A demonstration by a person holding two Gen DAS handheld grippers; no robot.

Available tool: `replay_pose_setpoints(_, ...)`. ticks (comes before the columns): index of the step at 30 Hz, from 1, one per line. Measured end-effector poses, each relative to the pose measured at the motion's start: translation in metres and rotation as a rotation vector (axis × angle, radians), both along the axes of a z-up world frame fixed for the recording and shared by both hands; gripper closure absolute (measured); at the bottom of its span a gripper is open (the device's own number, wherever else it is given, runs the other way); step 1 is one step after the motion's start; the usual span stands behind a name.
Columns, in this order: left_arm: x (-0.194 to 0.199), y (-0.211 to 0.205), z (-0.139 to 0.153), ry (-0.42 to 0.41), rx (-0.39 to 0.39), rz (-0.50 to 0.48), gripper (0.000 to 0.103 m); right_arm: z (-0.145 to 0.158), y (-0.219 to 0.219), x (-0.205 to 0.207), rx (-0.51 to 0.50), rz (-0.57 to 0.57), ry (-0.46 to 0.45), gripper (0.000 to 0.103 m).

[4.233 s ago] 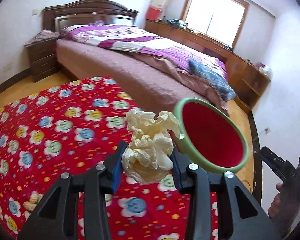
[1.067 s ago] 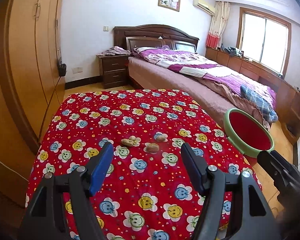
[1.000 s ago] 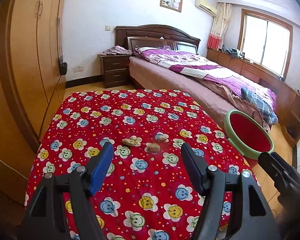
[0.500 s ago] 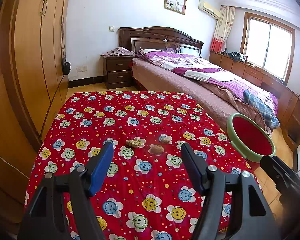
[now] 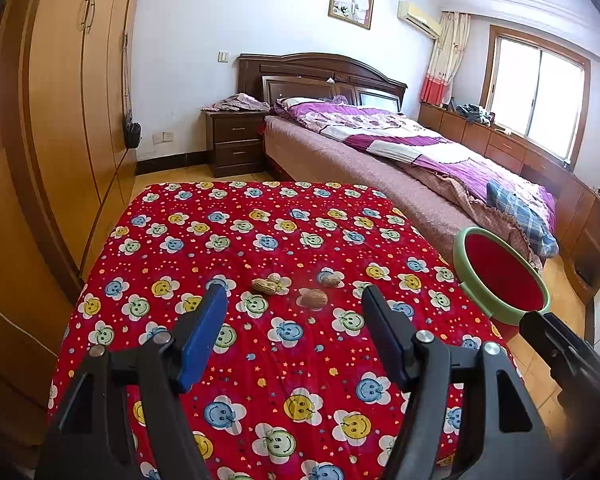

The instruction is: Collect trash

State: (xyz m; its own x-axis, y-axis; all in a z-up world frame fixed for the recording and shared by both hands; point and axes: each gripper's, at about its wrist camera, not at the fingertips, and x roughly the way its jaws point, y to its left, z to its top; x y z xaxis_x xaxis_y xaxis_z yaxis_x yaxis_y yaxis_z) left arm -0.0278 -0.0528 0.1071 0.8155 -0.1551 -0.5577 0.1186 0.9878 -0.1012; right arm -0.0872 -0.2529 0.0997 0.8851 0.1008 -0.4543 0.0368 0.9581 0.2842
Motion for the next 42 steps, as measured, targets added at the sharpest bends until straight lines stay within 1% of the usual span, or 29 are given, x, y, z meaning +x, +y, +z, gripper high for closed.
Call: replay_pose_setpoints(42, -0.0010, -0.0007, -0.0005, 0.001, -0.005, -0.002, 0.034, -0.0018, 0.0014, 0.0007, 0.010, 0.009, 0.007, 0.026)
